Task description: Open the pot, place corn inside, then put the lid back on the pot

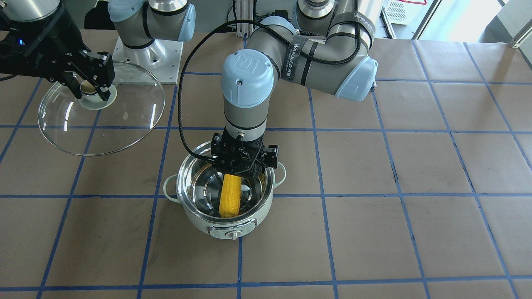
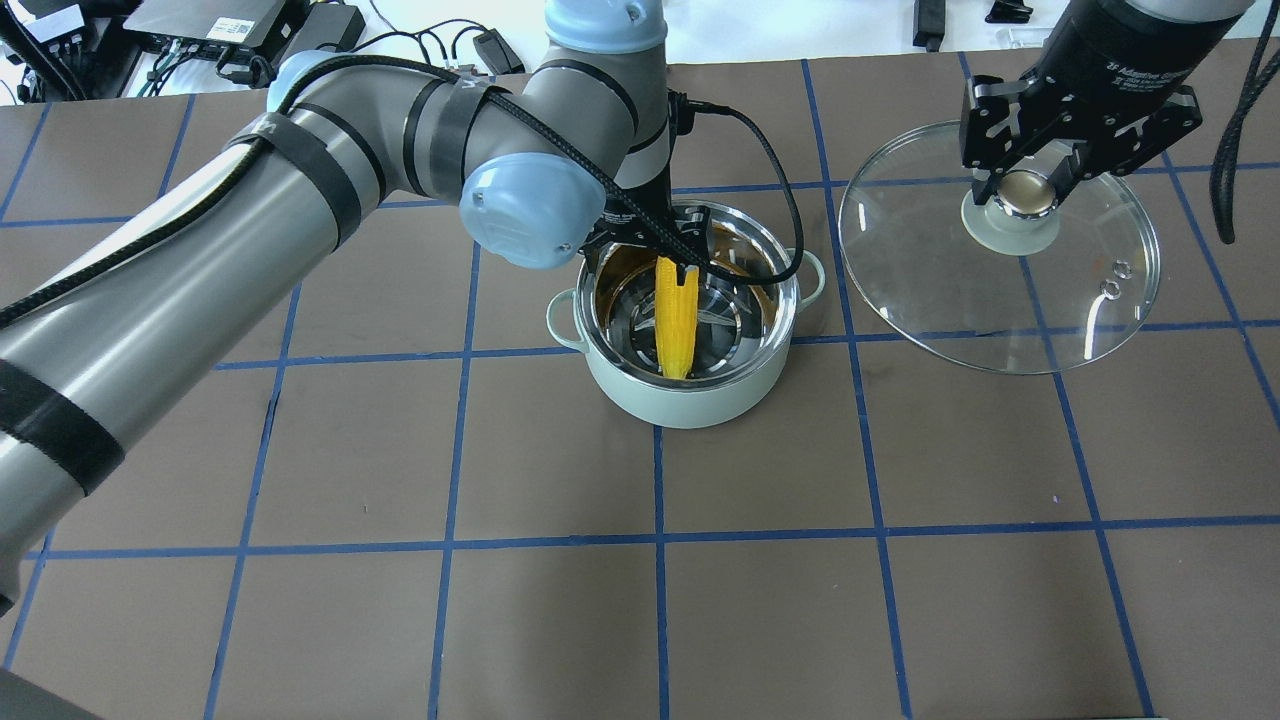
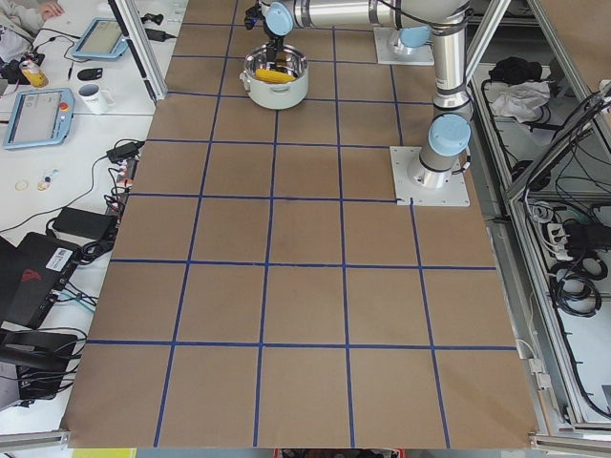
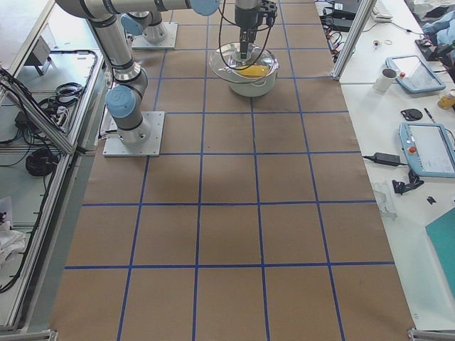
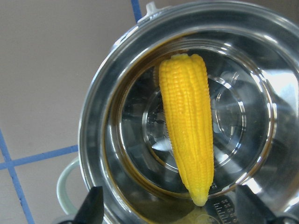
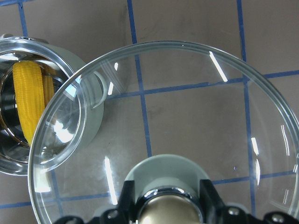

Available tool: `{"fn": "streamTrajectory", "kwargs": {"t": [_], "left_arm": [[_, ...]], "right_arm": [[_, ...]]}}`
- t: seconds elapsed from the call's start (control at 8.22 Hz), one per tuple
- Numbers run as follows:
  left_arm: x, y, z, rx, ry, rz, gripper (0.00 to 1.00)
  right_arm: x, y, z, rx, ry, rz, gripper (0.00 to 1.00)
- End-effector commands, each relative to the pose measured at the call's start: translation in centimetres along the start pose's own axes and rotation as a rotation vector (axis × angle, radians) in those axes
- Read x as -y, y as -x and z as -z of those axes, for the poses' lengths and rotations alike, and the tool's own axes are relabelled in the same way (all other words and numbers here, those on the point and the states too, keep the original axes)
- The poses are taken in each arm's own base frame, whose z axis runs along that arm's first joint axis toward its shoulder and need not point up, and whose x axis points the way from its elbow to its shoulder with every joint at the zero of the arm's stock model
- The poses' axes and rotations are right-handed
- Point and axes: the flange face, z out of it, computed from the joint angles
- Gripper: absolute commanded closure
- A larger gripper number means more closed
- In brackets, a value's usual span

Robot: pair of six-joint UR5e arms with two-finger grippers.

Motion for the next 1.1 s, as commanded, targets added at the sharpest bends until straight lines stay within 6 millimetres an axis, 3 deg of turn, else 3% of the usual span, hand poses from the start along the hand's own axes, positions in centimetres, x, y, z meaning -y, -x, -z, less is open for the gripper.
{"fn": "streamTrajectory", "kwargs": {"t": [0.0,0.24,0.37,0.49,0.61,0.73,0.97], "left_arm": [[0.4,5.5,3.4,0.014,-0.005,-0.009,0.00],[-1.3,13.6,8.1,0.011,0.040,0.035,0.00],[-2.5,18.9,10.7,0.006,0.046,0.031,0.00],[-4.0,22.3,13.4,0.010,0.018,0.063,0.00],[-5.2,23.5,15.6,0.017,-0.019,0.087,0.00],[-5.8,23.7,16.2,0.048,-0.026,0.097,0.00],[-6.1,23.4,16.2,0.075,-0.020,0.101,0.00]], "right_arm": [[-0.1,0.1,0.0,0.003,0.000,0.002,1.00],[-0.1,0.9,-0.1,0.016,-0.009,-0.001,1.00],[0.3,2.2,-0.5,0.020,-0.027,0.013,1.00],[1.1,5.6,-2.2,0.021,-0.037,0.010,1.00],[0.7,10.9,-3.6,0.021,-0.072,0.015,1.00],[0.0,16.4,-6.3,-0.006,-0.079,0.051,1.00],[0.9,24.7,-13.1,0.034,-0.130,0.004,1.00]]}}
